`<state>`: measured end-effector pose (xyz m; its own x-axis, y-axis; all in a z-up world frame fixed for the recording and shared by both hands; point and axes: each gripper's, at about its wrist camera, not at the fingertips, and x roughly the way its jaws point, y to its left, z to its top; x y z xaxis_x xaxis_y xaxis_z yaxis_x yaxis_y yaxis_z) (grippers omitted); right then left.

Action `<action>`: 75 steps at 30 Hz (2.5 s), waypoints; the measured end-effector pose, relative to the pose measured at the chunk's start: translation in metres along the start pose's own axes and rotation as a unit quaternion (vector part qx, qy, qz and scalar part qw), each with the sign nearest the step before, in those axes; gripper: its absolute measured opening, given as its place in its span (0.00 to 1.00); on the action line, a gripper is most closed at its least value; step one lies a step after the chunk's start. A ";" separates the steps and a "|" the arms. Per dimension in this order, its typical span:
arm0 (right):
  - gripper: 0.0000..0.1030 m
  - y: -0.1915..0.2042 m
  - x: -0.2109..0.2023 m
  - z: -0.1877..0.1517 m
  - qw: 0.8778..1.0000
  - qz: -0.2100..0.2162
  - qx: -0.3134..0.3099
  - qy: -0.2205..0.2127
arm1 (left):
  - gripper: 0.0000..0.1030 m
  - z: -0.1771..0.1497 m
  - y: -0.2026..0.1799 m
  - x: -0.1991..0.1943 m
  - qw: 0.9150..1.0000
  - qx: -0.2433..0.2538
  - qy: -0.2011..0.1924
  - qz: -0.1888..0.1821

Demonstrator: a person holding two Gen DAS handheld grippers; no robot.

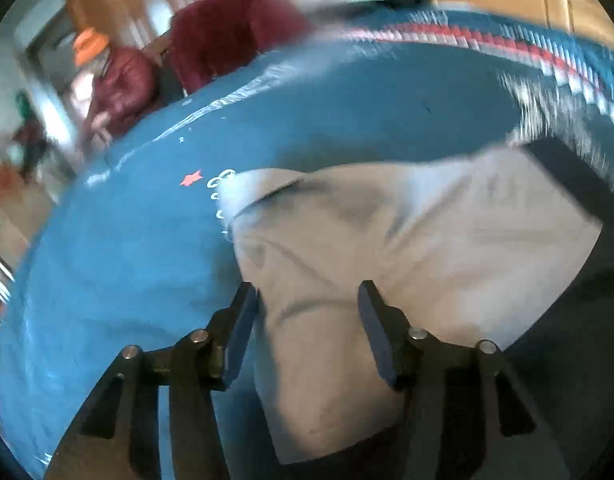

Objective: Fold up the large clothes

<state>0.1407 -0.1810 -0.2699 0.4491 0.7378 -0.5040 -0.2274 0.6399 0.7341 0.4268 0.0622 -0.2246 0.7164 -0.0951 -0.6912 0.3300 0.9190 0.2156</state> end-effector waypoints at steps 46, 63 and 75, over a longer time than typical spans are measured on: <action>1.00 0.086 -0.023 -0.096 0.924 -0.371 -0.088 -0.008 | 0.98 -0.222 -0.047 -0.195 0.989 -0.135 0.063 -0.013; 1.00 0.087 -0.023 -0.100 0.924 -0.372 -0.088 -0.012 | 1.00 -0.220 -0.045 -0.187 0.987 -0.144 0.074 0.001; 1.00 0.089 -0.018 -0.097 0.918 -0.386 -0.088 -0.011 | 1.00 -0.219 -0.044 -0.185 0.986 -0.147 0.073 -0.001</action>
<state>0.0281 -0.1163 -0.2393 0.5525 0.0467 -0.8322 0.0316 0.9965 0.0769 0.1446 0.1229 -0.2572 0.6126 -0.0600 -0.7881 0.1233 0.9922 0.0203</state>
